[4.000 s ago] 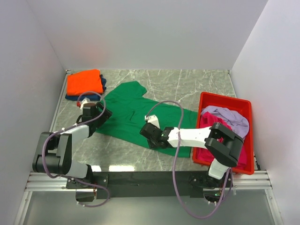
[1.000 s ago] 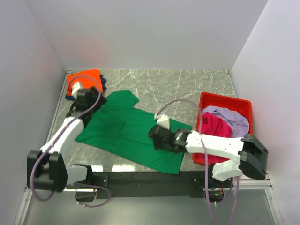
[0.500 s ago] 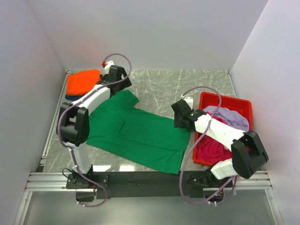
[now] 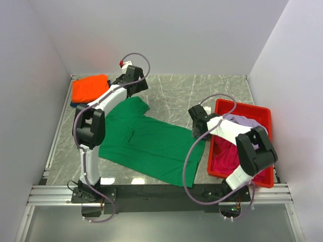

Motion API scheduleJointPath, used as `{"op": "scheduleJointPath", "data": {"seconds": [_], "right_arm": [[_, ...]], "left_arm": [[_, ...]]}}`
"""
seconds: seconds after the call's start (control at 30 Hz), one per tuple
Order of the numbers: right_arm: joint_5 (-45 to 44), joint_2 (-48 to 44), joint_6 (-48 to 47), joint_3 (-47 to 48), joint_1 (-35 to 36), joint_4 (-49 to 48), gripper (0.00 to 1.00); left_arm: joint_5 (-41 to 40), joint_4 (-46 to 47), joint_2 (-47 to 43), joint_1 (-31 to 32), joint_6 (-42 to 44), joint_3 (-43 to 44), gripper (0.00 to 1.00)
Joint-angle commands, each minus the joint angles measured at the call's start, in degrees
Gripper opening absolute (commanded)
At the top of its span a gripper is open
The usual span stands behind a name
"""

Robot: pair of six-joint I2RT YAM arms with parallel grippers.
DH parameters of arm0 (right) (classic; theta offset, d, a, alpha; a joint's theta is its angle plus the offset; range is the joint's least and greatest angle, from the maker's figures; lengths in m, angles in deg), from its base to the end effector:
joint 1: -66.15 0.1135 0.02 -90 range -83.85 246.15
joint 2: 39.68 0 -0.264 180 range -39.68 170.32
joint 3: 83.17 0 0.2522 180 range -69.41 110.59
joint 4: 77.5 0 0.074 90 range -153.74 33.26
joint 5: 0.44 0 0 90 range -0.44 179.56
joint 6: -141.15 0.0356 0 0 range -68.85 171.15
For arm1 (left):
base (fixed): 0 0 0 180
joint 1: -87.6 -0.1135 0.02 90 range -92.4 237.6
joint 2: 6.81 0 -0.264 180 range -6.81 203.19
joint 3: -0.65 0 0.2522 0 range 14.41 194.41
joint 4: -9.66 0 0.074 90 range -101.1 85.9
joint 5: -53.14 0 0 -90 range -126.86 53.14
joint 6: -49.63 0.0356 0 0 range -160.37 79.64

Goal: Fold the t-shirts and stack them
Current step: Fold the tshirt

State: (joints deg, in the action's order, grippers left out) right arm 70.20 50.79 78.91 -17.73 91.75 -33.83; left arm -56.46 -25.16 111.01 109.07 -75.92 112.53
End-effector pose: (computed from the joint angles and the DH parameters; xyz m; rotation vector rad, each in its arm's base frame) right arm 0.2664 0.1146 0.1705 0.1352 2.6535 -0.1805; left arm 0.4469 -0.1629 0.2507 -0.4486 2.1920 -0.1493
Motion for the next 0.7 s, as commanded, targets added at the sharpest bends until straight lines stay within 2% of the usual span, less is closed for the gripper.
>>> {"op": "scheduleJointPath", "data": {"seconds": [0.0,0.47,0.57,0.67], "right_arm": [[-0.9,1.8,-0.5,3.6,-1.3,-0.3,0.57],[-0.1,6.6,-1.5,5.2,-5.8,2.1,0.54],[0.8,7.2,-1.7,5.0,-5.8,2.3,0.51],[1.1,6.6,-1.6,4.6,-5.8,2.0,0.44]], "left_arm": [[-1.7,-1.6,1.8,0.5,2.0,3.6,0.97],[-1.9,-2.6,5.8,0.7,3.8,8.0,0.96],[-3.2,-3.0,7.4,0.9,4.7,9.4,0.96],[-4.6,-3.6,8.8,1.2,5.5,10.6,0.95]]}}
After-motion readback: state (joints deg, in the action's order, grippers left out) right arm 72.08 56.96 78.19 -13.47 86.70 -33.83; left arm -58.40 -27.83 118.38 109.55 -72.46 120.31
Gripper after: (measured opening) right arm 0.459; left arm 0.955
